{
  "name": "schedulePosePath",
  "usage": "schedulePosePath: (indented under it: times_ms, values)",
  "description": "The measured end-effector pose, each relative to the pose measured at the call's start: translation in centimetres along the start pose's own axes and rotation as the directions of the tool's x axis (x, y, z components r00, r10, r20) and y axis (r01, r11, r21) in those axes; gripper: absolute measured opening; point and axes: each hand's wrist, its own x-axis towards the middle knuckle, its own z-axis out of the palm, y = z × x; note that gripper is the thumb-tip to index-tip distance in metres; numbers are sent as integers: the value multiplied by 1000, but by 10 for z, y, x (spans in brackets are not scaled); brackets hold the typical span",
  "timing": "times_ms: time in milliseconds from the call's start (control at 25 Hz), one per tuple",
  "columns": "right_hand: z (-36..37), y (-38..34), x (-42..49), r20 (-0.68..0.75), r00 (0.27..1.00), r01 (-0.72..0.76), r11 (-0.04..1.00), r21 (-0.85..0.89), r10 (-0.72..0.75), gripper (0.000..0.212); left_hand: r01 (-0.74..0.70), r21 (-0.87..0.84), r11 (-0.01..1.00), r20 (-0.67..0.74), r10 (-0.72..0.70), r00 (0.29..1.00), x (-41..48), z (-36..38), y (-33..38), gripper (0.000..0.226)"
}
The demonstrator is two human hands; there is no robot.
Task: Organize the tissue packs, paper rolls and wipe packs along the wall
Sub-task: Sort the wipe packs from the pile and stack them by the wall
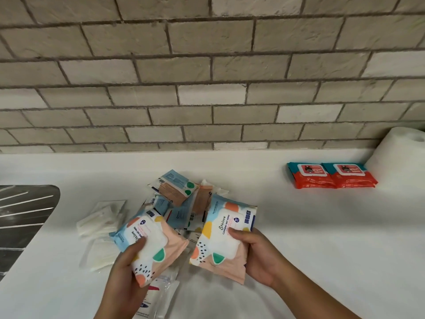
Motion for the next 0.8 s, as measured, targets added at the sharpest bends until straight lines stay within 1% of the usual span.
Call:
schedulePosePath:
  times_ms: [120,200,320,440,560,640,800]
  values:
    - [-21,-8,-7,-78,994,76,996,-41,-79,44,29,25,999,18,-29,999,-3,19,-19,43]
    - [-37,-17,-10,-110,984,137,989,-55,-143,43,23,33,999,23,-24,999,-7,35,-28,42]
    - [-69,-35,-11,-218,955,205,979,-5,-201,39,7,28,1000,5,-7,1000,-9,60,-40,45]
    - [-109,-56,-8,-320,929,229,968,98,-188,38,-20,33,999,-16,20,1000,-6,79,-45,39]
    - [-153,-83,-11,-395,903,257,949,182,-169,32,-74,10,997,-46,75,996,-3,97,-47,43]
    - [-181,-102,-15,-415,891,292,932,213,-184,28,-94,-11,996,-49,93,994,-4,108,-54,44]
    - [-228,-132,-23,-452,868,334,915,224,-206,27,-60,-31,998,-64,58,996,-14,129,-83,41]
